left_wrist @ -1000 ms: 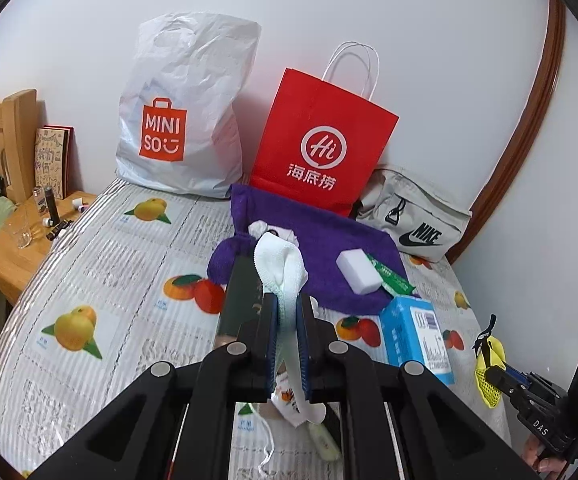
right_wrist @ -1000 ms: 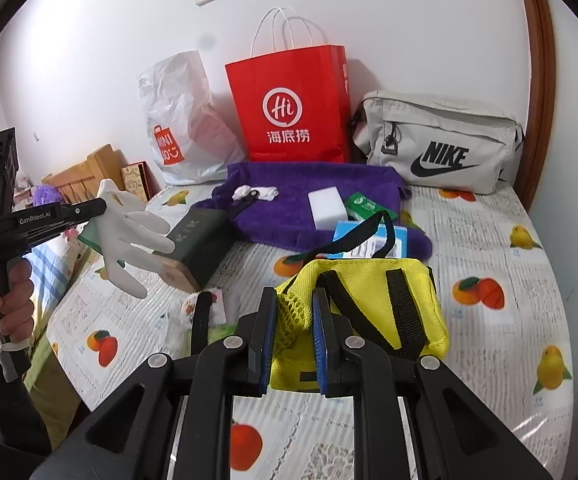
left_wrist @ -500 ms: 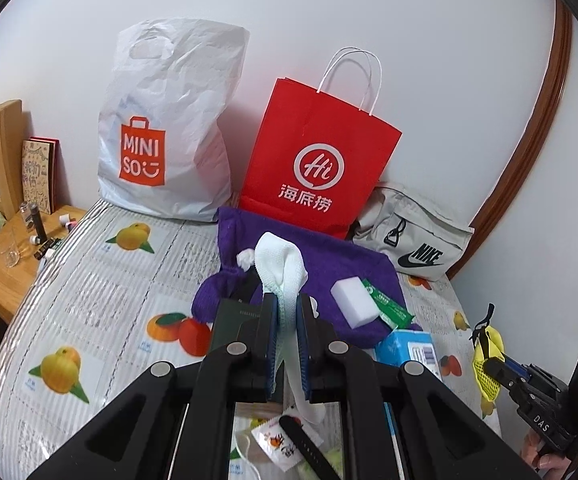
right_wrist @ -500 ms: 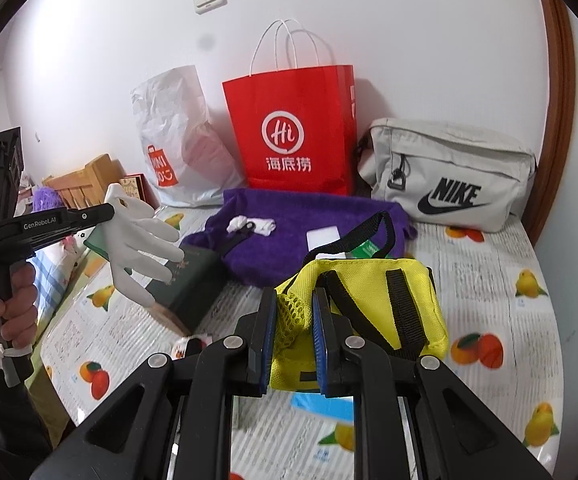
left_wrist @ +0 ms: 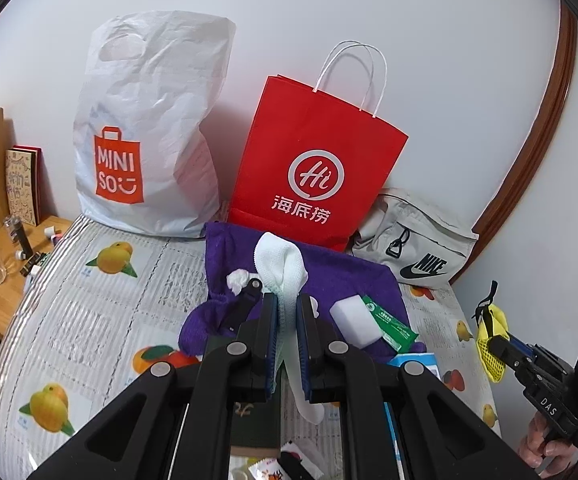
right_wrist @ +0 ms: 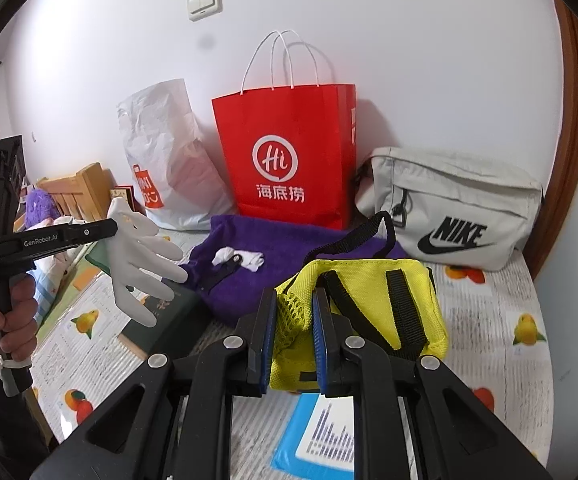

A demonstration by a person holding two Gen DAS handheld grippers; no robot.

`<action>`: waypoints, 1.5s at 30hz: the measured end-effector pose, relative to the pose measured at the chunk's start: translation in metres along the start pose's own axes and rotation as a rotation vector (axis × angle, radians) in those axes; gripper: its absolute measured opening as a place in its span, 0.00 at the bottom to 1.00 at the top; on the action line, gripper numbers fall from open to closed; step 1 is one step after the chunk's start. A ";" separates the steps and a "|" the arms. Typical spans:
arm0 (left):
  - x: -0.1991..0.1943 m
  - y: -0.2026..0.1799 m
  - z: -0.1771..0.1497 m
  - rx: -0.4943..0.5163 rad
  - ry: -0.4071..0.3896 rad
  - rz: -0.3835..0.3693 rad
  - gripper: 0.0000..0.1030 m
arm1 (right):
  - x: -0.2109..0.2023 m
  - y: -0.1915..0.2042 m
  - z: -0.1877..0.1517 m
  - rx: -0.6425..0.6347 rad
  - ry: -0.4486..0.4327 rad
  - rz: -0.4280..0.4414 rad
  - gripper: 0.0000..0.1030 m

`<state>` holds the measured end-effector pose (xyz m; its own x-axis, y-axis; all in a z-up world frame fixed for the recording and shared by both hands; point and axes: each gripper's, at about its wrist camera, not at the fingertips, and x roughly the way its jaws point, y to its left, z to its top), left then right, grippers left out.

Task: Organize soft objects
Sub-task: 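Lift the white glove with the left tool while the right tool carries the yellow bag, then carry the white glove and yellow bag over the purple towel with both tools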

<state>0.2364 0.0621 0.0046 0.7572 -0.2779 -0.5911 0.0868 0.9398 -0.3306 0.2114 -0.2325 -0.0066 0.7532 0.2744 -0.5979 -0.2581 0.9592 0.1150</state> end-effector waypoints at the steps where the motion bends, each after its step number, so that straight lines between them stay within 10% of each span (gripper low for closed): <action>1: 0.002 -0.001 0.002 0.002 0.000 -0.005 0.09 | 0.002 -0.001 0.003 -0.001 -0.003 0.001 0.17; 45: 0.164 -0.005 0.039 0.012 0.164 -0.028 0.10 | 0.166 -0.034 0.046 -0.019 0.121 0.012 0.17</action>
<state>0.3851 0.0191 -0.0622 0.6387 -0.3314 -0.6945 0.1145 0.9334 -0.3401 0.3735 -0.2163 -0.0731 0.6718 0.2745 -0.6880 -0.2787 0.9542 0.1085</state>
